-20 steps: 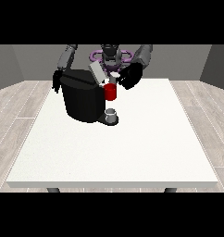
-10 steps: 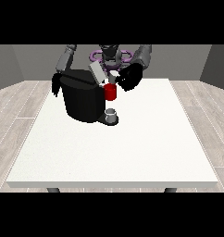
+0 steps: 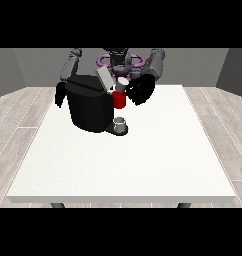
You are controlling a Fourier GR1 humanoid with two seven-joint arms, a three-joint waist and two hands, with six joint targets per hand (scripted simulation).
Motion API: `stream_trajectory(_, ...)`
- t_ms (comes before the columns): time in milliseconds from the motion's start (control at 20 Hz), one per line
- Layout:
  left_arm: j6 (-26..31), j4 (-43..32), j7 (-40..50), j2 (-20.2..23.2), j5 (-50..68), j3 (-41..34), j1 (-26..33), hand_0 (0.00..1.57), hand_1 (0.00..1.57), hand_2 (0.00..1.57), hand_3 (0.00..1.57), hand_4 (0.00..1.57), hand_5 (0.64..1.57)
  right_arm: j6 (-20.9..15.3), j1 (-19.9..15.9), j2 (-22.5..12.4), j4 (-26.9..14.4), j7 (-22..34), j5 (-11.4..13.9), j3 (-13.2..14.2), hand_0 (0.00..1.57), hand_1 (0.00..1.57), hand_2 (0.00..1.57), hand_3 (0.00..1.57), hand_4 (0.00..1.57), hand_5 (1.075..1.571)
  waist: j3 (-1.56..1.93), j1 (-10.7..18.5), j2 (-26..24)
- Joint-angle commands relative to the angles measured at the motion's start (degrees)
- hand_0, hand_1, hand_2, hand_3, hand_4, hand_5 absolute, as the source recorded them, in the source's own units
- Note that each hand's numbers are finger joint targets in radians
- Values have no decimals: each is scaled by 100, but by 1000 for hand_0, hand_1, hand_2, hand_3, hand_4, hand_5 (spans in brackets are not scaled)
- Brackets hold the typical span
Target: Insert the coffee pod into the coffee machine and close the lid
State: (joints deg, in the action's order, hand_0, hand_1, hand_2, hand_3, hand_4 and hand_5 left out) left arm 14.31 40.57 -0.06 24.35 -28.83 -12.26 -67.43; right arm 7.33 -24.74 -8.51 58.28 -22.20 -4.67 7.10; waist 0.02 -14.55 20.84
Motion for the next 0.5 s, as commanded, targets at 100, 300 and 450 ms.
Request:
stream_trajectory(100, -296, -78, 161, -35, -111, 12, -156, 1431, 1431, 1457, 1362, 608, 1571, 97, -227, -76, -227, 123, -71, 76, 0, 0, 0, 0, 255, 1571, 0, -20, 40)
stream_trajectory(300, -304, -103, 82, 265, -158, -54, -269, 1432, 1432, 1448, 1396, 614, 1571, 398, -239, -224, -207, -8, -169, 113, 0, 0, 0, 0, 290, 1571, 1, -246, 162)
stream_trajectory(450, -537, 22, 270, -414, -61, 35, -198, 1374, 1374, 1384, 1258, 554, 1571, 191, -500, -179, -615, 34, -189, 265, 0, 0, 0, 0, 349, 1571, 1, 96, 104)
